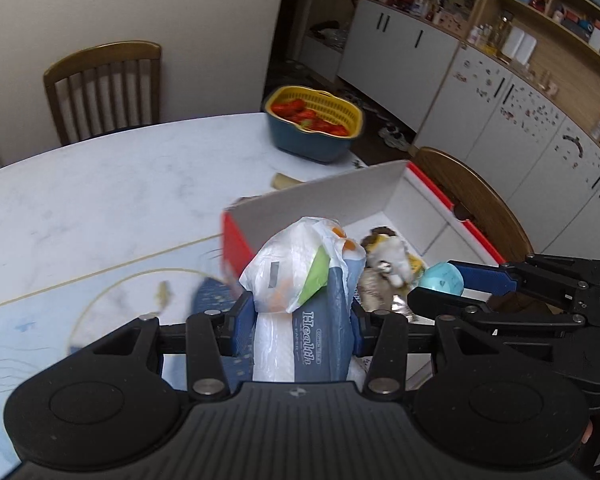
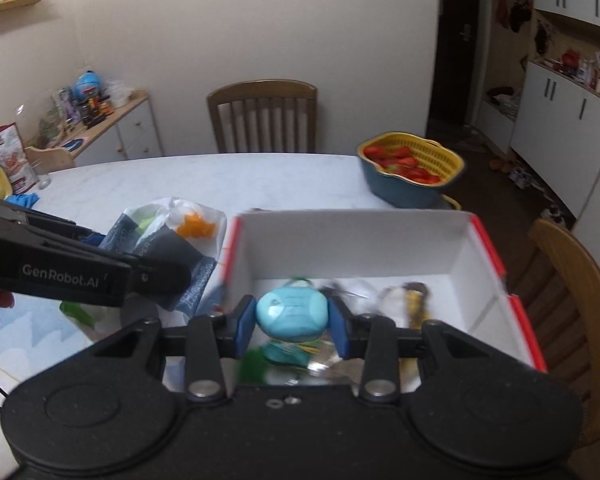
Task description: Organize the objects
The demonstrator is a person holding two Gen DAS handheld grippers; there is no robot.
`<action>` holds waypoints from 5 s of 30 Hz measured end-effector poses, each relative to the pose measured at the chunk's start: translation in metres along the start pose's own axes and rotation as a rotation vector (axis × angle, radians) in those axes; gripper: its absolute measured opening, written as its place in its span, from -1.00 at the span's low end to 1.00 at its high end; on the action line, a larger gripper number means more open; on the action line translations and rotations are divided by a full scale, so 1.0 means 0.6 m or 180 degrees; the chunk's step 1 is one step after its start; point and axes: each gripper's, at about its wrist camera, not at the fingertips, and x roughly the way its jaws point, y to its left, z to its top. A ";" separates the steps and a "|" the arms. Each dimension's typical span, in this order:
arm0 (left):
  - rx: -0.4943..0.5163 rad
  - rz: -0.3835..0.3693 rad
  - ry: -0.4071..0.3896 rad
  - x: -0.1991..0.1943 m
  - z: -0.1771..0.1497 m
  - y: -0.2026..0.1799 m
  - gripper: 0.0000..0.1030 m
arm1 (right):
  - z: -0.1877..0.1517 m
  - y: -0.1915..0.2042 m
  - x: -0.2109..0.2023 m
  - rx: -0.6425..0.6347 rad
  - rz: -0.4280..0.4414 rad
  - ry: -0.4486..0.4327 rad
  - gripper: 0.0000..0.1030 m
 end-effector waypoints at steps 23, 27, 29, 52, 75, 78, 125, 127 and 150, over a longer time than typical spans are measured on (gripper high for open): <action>0.0223 0.0246 0.0394 0.168 0.036 -0.111 -0.11 | -0.025 -0.174 0.102 0.0122 -0.0313 0.0324 -0.28; 0.0224 0.0279 0.0461 0.189 0.040 -0.110 -0.11 | -0.034 -0.176 0.125 0.0006 -0.0248 0.0452 -0.28; 0.0222 0.0293 0.0483 0.197 0.039 -0.109 -0.11 | -0.039 -0.174 0.133 -0.0045 -0.0229 0.0498 -0.28; 0.0277 0.0310 0.0708 0.242 0.014 -0.103 -0.09 | -0.057 -0.174 0.178 -0.0241 -0.0099 0.0822 -0.23; 0.0264 0.0379 0.0428 0.168 0.004 -0.094 0.44 | -0.041 -0.174 0.101 -0.0008 -0.0043 0.0470 0.23; 0.0259 0.0332 0.0367 0.151 0.003 -0.088 0.48 | -0.040 -0.166 0.085 0.0056 -0.0058 0.0367 0.37; 0.0507 -0.0148 -0.0399 -0.099 -0.080 0.019 1.00 | -0.099 0.052 -0.127 0.0793 -0.0312 -0.0659 0.98; 0.0490 -0.0166 -0.0399 -0.101 -0.085 0.023 1.00 | -0.104 0.062 -0.129 0.0777 -0.0310 -0.0663 0.98; 0.0394 -0.0082 -0.0368 -0.101 -0.119 0.050 1.00 | -0.133 0.104 -0.117 0.0784 -0.0398 -0.0522 0.98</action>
